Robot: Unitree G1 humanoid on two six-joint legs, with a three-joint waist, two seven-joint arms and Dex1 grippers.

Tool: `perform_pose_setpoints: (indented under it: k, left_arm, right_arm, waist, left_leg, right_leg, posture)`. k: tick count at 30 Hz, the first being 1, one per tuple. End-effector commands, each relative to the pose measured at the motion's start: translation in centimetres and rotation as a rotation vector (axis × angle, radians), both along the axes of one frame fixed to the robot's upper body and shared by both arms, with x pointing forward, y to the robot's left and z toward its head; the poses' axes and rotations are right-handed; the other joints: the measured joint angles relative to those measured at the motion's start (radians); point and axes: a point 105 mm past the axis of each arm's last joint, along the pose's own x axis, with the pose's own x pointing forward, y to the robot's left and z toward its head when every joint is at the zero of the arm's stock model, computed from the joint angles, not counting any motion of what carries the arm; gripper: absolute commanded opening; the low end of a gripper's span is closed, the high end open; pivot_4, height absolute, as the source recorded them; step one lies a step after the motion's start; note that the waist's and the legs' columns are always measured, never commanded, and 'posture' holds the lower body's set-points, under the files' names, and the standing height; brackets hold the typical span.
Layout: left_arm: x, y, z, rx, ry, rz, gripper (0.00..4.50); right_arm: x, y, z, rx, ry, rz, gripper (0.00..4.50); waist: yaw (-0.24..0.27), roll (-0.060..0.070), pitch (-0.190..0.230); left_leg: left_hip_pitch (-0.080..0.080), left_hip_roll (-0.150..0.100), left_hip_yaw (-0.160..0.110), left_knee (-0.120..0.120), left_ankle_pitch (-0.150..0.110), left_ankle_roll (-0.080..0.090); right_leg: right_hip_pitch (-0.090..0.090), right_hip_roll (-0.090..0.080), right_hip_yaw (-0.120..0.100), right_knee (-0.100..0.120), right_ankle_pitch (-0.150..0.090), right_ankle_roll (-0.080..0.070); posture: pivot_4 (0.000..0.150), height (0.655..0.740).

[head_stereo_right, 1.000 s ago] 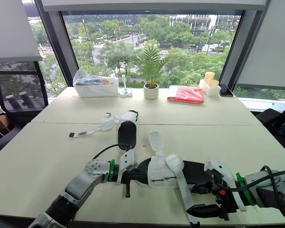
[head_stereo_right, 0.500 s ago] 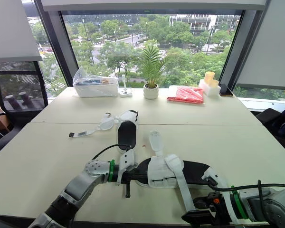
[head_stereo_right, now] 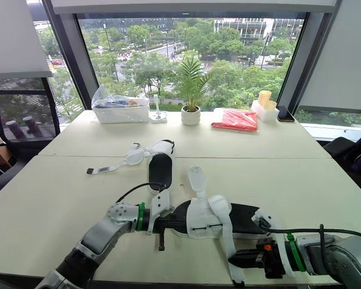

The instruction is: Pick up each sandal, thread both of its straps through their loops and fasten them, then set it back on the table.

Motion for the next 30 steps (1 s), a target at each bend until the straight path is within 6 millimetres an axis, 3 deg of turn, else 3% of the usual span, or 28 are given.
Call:
perform_pose_setpoints:
  k: [1,4,9,16,23,30]
  left_arm:
    - [-0.4,-0.2,-0.1,0.003,0.001,-0.008,0.00]
    - [-0.3,-0.2,-0.1,0.000,0.002,-0.003,0.00]
    - [-0.3,-0.3,0.0,-0.004,-0.002,0.001,0.00]
    - [-0.2,-0.5,0.1,-0.014,-0.009,0.012,0.00]
    - [-0.3,-0.3,0.1,-0.007,-0.015,0.011,0.00]
    - [-0.3,-0.3,0.1,-0.008,-0.017,0.016,0.00]
  right_arm:
    - [1.0,1.0,4.4,0.125,-0.076,0.021,0.01]
    - [2.2,1.6,7.5,0.188,-0.109,0.033,0.01]
    - [4.5,2.1,9.1,0.206,-0.088,0.013,0.01]
    - [7.8,2.4,6.8,0.139,-0.034,-0.057,0.01]
    - [8.9,1.4,5.7,0.101,-0.013,-0.088,0.01]
    - [8.8,1.0,5.2,0.068,-0.023,-0.070,0.01]
  waist:
    - [-0.001,0.000,0.000]
    - [-0.001,0.000,0.000]
    - [0.002,0.000,0.000]
    - [0.005,0.001,-0.001]
    - [0.004,0.001,-0.001]
    - [0.003,0.001,-0.001]
  left_leg:
    - [0.000,0.000,0.000,0.000,0.000,0.000]
    - [0.000,0.000,0.000,0.000,0.000,0.000]
    - [-0.002,0.000,-0.001,0.000,0.000,0.000]
    - [-0.017,0.000,0.000,0.001,0.000,0.001]
    - [-0.017,0.000,0.000,0.001,0.000,0.001]
    - [-0.017,0.000,0.000,0.001,0.000,0.001]
  right_leg:
    - [0.000,0.000,0.000,0.000,0.000,0.000]
    - [0.000,0.000,0.000,0.000,0.000,0.000]
    - [-0.002,-0.001,0.000,-0.001,0.000,0.000]
    - [-0.015,-0.003,-0.001,-0.001,0.001,0.001]
    - [-0.015,-0.003,-0.001,-0.001,0.001,0.001]
    - [-0.015,-0.003,-0.001,-0.001,0.001,0.001]
  posture:
    - [0.150,0.7400]
    - [0.150,0.7400]
    - [0.150,0.7400]
    - [0.150,0.7400]
    - [0.150,0.7400]
    - [0.150,0.7400]
